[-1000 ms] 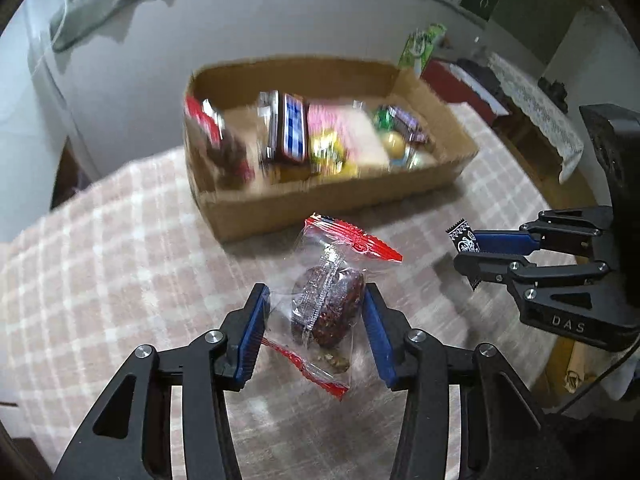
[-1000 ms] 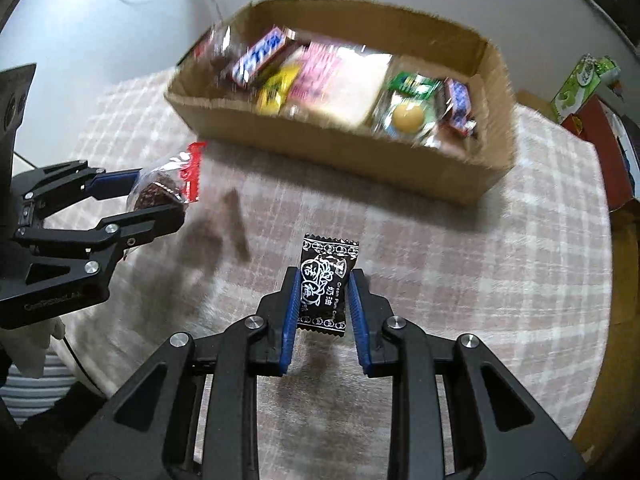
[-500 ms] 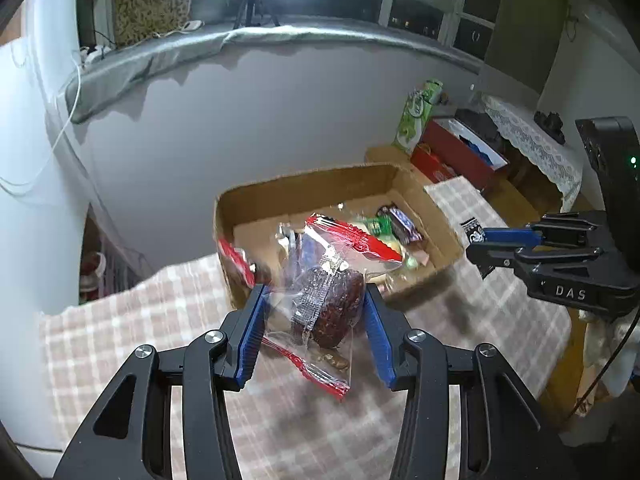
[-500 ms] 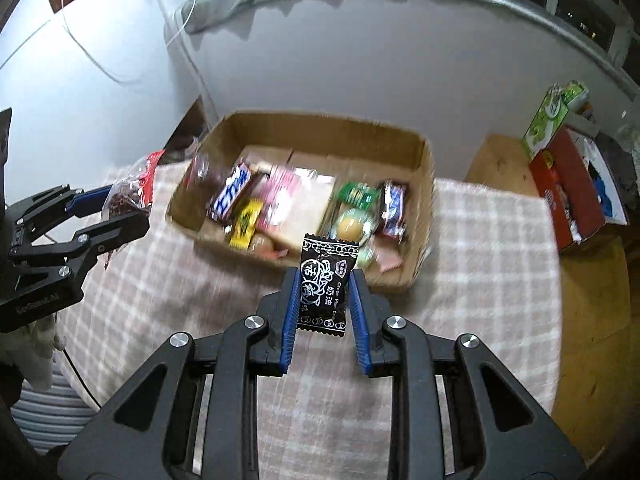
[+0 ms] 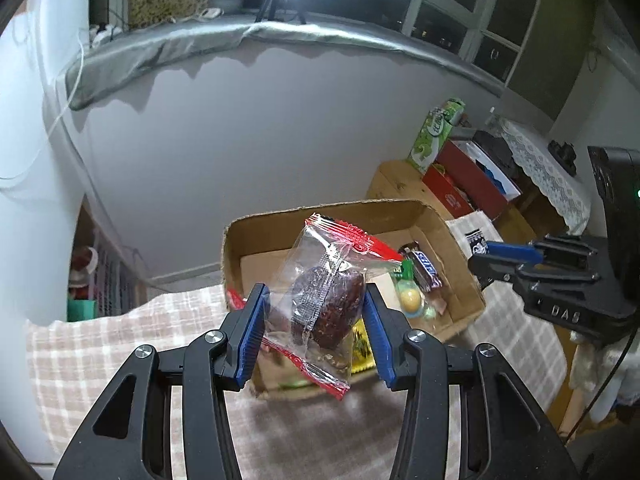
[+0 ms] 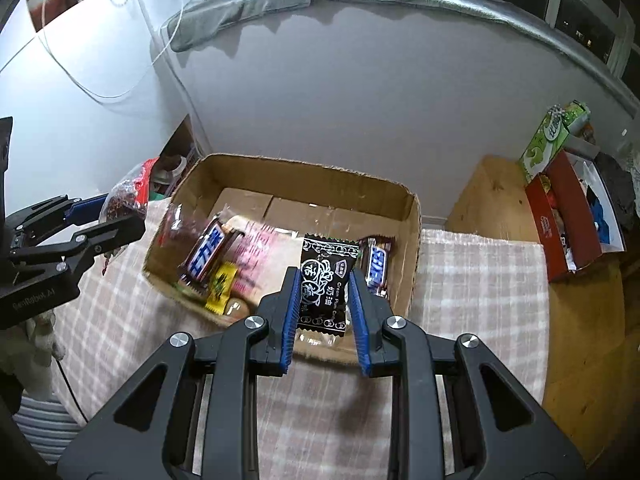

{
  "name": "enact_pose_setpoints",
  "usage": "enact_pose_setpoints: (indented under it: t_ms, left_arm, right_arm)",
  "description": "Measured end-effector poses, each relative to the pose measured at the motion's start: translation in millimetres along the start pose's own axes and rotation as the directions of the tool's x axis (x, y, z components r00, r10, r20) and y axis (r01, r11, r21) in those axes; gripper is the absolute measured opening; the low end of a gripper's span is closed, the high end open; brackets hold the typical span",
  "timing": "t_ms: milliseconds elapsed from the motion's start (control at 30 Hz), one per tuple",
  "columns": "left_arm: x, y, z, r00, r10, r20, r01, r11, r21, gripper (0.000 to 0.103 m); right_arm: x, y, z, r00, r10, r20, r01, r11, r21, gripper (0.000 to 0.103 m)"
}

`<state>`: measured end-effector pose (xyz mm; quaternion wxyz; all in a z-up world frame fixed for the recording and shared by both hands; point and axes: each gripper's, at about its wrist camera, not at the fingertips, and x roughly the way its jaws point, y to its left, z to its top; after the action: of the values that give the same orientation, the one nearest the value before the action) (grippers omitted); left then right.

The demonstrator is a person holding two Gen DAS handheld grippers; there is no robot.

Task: Organize snacks
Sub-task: 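Drop both candies into the box and open both grippers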

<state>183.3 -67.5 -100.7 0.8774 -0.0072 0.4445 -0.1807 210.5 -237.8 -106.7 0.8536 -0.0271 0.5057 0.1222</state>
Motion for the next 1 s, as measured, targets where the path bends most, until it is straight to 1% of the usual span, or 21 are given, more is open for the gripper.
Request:
enact_pose_setpoints:
  t_ms: [100,200,333,367,400,433,467,500,933,967,1000]
  left_arm:
    - [11.0,-2.1,3.3,1.000,0.010,-0.019,-0.010,1.000,0.000,0.046]
    - [15.9,-7.7,6.3,1.000,0.018,-0.023,-0.018,1.000,0.007,0.046]
    - [20.8,-13.0,10.8,0.999,0.033,-0.031,-0.032,0.999,0.019,0.048]
    - [20.5,-14.8,10.9,0.999,0.038,-0.026,-0.037,0.999,0.024,0.048]
    - [20.3,-15.0,11.4,0.999,0.044,-0.024,-0.044,0.999,0.028,0.051]
    - [19.8,-15.7,12.1,0.998,0.051,-0.021,-0.050,0.998,0.033,0.053]
    - [18.2,-16.6,12.1,0.998,0.055,-0.016,-0.054,0.998,0.035,0.057]
    - [17.2,-17.2,12.7,0.998,0.057,-0.013,-0.056,0.998,0.037,0.057]
    - [3.4,-12.6,7.7,0.998,0.066,-0.001,-0.066,0.997,0.026,0.058]
    - [2.2,-12.6,6.2,0.998,0.070,-0.002,-0.070,0.997,0.026,0.059]
    - [1.1,-12.5,4.6,0.997,0.072,-0.004,-0.072,0.997,0.025,0.062]
  right_arm:
    - [12.6,-0.4,5.1,1.000,0.002,-0.017,-0.002,1.000,-0.003,0.025]
    - [21.9,0.3,7.0,0.999,-0.001,-0.032,0.001,1.000,-0.010,0.025]
    - [26.5,0.5,7.8,0.999,-0.009,-0.036,0.008,1.000,-0.017,0.026]
    - [27.0,0.6,7.9,0.999,-0.009,-0.039,0.008,1.000,-0.017,0.031]
    - [26.7,0.5,8.0,0.999,-0.013,-0.037,0.012,1.000,-0.019,0.037]
    - [25.4,0.7,8.3,0.999,-0.022,-0.031,0.021,0.999,-0.024,0.055]
    - [22.2,1.1,8.1,1.000,-0.028,-0.014,0.028,0.999,-0.029,0.070]
    - [19.9,1.2,8.1,1.000,-0.024,-0.005,0.024,0.999,-0.030,0.073]
    - [6.7,2.1,-2.3,1.000,-0.011,-0.011,0.011,1.000,-0.025,0.073]
    - [5.4,2.3,-4.1,1.000,-0.012,-0.012,0.012,1.000,-0.023,0.073]
    - [4.3,2.3,-5.8,1.000,-0.012,-0.013,0.012,1.000,-0.021,0.073]
